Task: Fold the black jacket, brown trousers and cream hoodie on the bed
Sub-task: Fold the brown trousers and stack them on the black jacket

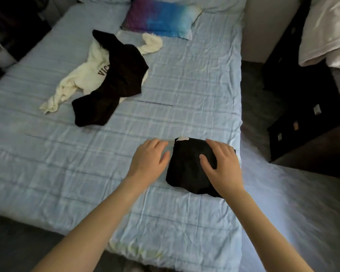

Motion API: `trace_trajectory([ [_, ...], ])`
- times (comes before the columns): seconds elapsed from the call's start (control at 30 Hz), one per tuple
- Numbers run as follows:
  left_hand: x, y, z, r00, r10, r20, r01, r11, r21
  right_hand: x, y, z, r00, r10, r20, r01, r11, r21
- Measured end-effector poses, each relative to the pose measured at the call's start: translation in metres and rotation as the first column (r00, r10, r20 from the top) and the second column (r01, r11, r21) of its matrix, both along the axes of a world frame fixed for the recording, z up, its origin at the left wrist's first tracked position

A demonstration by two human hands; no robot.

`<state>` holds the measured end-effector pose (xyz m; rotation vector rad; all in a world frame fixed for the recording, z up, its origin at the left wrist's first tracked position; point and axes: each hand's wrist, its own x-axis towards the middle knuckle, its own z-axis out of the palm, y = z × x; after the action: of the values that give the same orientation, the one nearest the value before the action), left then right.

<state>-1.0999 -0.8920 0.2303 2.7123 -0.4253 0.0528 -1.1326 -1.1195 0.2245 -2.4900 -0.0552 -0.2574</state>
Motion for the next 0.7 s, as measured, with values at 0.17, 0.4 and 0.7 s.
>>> trace_trajectory([
  [0.17,-0.107,0.053,0.054,0.97,0.174,0.172,-0.164,0.984,-0.072,-0.063,0.066,0.043,0.98,0.181,0.082,-0.178,0.983,-0.049],
  [0.4,-0.239,0.119,0.033,0.886,0.463,0.041,-0.459,0.886,-0.07,-0.13,0.162,0.021,0.852,0.521,-0.043,-0.523,0.849,-0.076],
  [0.7,-0.332,0.249,0.029,0.702,0.704,0.104,-0.698,0.71,-0.091,-0.158,0.296,0.035,0.699,0.713,-0.06,-0.715,0.692,-0.104],
])
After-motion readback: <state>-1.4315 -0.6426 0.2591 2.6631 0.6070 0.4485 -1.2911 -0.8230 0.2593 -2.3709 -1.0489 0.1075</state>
